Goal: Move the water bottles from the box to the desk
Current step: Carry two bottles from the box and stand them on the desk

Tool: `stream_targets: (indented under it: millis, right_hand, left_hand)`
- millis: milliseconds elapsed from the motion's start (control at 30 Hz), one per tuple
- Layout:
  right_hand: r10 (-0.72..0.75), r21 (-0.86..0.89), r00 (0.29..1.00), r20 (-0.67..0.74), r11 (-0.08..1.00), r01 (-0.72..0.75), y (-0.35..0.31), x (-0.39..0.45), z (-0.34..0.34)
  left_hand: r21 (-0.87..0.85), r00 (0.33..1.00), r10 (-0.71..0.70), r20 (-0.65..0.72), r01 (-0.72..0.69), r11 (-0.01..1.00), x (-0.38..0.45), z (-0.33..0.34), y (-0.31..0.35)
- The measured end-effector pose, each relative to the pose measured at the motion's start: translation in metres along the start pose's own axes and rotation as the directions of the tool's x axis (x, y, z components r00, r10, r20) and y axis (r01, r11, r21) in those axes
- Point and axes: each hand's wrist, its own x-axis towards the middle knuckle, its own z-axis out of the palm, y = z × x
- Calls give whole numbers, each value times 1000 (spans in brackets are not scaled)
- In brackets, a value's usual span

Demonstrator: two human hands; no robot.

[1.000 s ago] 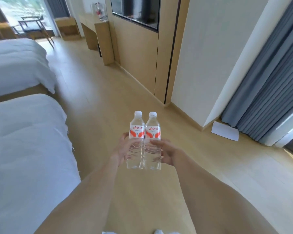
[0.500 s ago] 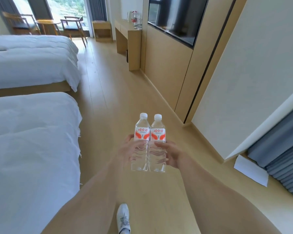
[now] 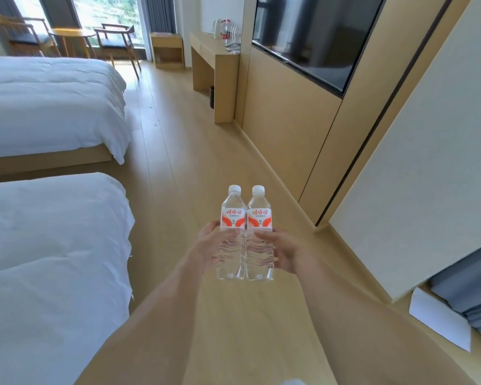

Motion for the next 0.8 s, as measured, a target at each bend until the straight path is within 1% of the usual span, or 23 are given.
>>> stream_targets:
  millis: [200,400,600,800]
  right_hand:
    - [3,-19,999,53,1000,-2,-42,60,20]
    - [-1,-36,990,144,999,6,-88,136,34]
    - [3,-54,970,244,998,10,-151,234,40]
    - [41,-52,951,308,998,-26,-217,321,33]
  left_hand:
    - [-7,998,5,-55,-5,1000,53,-28,34]
    - [-11,995,42,-90,-43,999,113,-52,71]
    - [11,986,62,-153,-61,998,191,-66,127]
    - [10,973,35,-228,-34,999,274,-67,179]
